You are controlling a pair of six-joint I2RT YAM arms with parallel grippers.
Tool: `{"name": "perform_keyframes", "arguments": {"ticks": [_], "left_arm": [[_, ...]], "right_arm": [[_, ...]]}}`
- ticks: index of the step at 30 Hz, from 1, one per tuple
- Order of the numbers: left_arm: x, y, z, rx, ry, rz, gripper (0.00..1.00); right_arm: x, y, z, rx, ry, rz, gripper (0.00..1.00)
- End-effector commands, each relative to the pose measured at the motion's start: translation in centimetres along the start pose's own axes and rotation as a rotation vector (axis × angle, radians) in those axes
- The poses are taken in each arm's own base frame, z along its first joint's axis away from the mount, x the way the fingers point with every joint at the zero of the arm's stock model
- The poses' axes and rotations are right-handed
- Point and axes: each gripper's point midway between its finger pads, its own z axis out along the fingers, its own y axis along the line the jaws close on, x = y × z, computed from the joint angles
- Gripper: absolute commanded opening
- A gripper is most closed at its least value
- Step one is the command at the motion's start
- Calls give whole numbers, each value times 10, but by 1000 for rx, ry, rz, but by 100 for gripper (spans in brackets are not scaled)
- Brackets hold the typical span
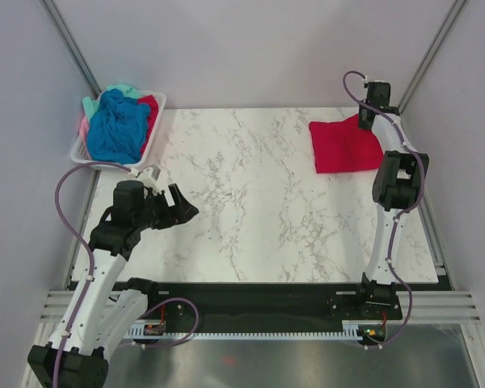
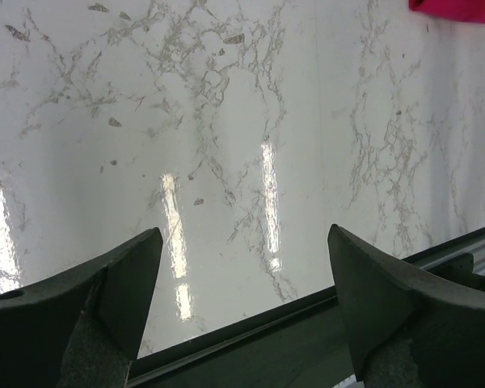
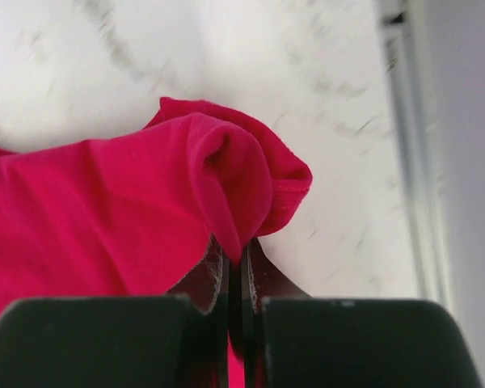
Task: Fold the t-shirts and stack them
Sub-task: Neatly place the folded tshirt to the corner, then reset both grippers
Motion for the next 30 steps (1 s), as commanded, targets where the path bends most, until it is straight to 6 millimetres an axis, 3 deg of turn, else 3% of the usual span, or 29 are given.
{"name": "perform_keyframes", "arguments": {"ticks": [1, 2, 6, 9, 12, 16, 17, 18, 19, 20, 23, 24, 26, 27, 29, 30], "left_arm": [[-7, -9, 1, 49, -23, 17, 90], [-7, -9, 1, 50, -24, 18, 90], [-6, -9, 4, 51, -11, 18, 90], [-4, -8, 5, 45, -4, 20, 90], [-4, -7, 6, 41, -1, 21, 90], [-3, -7, 8, 37, 7, 20, 89], [-3, -7, 7, 37, 6, 21, 89], [-3, -6, 8, 35, 7, 20, 89], [-2, -6, 8, 33, 10, 19, 89], [-2, -6, 8, 33, 11, 19, 89], [-3, -6, 7, 35, 3, 21, 89], [-3, -6, 7, 35, 3, 21, 89], [-5, -8, 4, 39, -11, 24, 89], [-5, -8, 3, 41, -15, 25, 89], [-8, -10, 0, 50, -34, 31, 90], [-8, -12, -1, 57, -38, 34, 90]], "right_arm": [[-26, -41, 23, 151, -70, -93, 0], [-37, -47, 28, 174, -123, -94, 0], [-48, -62, 50, 275, -204, -159, 0], [-56, -87, 60, 429, -223, -196, 0], [-71, -92, 69, 481, -293, -211, 2], [-98, -112, 60, 609, -445, -171, 9], [-102, -114, 58, 610, -468, -147, 23], [-107, -118, 54, 617, -491, -117, 79], [-112, -121, 48, 630, -513, -80, 98], [-115, -122, 44, 632, -525, -50, 98], [-139, -129, 12, 633, -593, 61, 98], [-153, -131, -12, 627, -630, 110, 98], [-166, -136, -40, 623, -666, 156, 98], [-183, -138, -72, 607, -713, 210, 98], [-190, -140, -102, 596, -712, 254, 98], [-203, -139, -140, 578, -747, 290, 98]]}}
